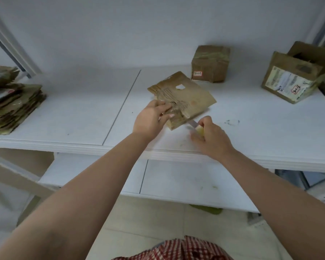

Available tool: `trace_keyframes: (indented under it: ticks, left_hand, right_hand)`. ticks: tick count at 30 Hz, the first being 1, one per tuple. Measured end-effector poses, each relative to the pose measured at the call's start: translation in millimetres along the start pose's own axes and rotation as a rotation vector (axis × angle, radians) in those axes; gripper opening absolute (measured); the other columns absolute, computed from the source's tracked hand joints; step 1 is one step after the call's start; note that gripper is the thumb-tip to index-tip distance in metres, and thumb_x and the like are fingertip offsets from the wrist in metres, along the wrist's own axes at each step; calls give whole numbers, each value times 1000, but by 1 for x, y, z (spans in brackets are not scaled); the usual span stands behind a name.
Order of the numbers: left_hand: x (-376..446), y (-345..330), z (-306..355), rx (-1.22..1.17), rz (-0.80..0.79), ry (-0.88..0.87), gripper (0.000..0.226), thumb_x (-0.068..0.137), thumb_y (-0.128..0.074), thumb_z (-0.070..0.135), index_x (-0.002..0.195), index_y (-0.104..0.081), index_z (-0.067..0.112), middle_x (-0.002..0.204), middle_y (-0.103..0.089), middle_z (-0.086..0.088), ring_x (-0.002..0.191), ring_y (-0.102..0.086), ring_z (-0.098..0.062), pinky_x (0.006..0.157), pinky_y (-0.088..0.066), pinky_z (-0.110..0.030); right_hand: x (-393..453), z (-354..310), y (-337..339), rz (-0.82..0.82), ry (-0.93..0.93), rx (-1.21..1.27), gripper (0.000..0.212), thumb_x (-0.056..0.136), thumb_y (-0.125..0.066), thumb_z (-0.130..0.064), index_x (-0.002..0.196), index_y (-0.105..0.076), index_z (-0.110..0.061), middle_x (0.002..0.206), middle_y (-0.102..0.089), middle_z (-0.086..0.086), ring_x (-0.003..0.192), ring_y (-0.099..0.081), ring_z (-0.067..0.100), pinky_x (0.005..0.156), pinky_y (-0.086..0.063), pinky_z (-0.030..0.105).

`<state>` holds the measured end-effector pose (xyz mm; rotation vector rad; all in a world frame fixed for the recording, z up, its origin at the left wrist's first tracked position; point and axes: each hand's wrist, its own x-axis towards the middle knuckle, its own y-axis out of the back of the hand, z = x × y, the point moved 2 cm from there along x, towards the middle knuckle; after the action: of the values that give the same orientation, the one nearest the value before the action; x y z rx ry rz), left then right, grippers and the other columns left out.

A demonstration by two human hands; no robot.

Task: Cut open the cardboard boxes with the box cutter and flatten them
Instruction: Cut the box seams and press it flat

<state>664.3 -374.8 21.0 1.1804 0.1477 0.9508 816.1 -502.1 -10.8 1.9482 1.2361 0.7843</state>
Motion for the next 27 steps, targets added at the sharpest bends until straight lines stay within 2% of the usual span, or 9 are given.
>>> trace_keyframes:
  ticks: [3,5,8,12,13,18,22,27]
  left_hand:
    - [8,8,-1,116,-1,-63,38,93,-57,40,127,-61,24,130,-55,-3,122,-44,-25,89,-49,-41]
    - [14,12,-3,107,-58,-103,41,95,-54,38,134,-55,24,140,-48,-5,133,-33,-28,99,-42,-42]
    - [19,9,-6,59,-240,-139,43,100,-45,33,141,-46,20,152,-35,-7,145,-20,-29,116,-22,-43]
    - [18,5,-10,32,-307,-128,44,101,-42,30,144,-40,19,155,-29,-7,146,-12,-29,119,-12,-36]
    - [18,4,-11,21,-309,-130,44,101,-42,29,144,-39,19,155,-29,-7,147,-11,-29,119,-11,-35]
    - [17,4,-11,9,-298,-124,43,102,-41,26,144,-39,19,154,-30,-7,147,-11,-29,119,-8,-33]
    - [17,4,-9,39,-307,-111,43,102,-40,28,145,-39,19,155,-29,-7,147,-12,-27,116,-5,-29]
    - [16,2,-5,38,-284,-106,43,103,-38,27,144,-39,17,154,-30,-8,146,-13,-27,116,-4,-26]
  right_hand:
    - [10,-7,-6,-3,-107,132,15,95,-47,-27,98,-39,-15,87,-54,4,80,-52,28,63,-35,32]
    - [12,-10,-9,75,-141,147,9,98,-42,-19,97,-44,-11,85,-53,4,79,-49,24,63,-31,30]
    - [13,-12,-16,210,-234,273,16,98,-43,-15,102,-52,-3,88,-56,6,80,-51,22,63,-31,25]
    - [18,-17,-29,221,-309,412,10,95,-47,-14,95,-54,-7,89,-65,13,78,-61,30,67,-51,39]
    - [19,-19,-31,222,-329,448,9,95,-47,-14,92,-53,-9,88,-66,15,75,-61,29,64,-52,38]
    - [26,-27,-36,257,-421,586,8,95,-48,-14,91,-52,-8,88,-66,17,51,-53,12,38,-37,13]
    - [23,-30,-39,277,-459,639,10,95,-51,-17,88,-51,-9,88,-67,17,47,-51,10,45,-38,19]
    - [11,-28,-38,301,-436,614,10,95,-51,-16,93,-52,-6,77,-64,13,45,-50,6,36,-35,12]
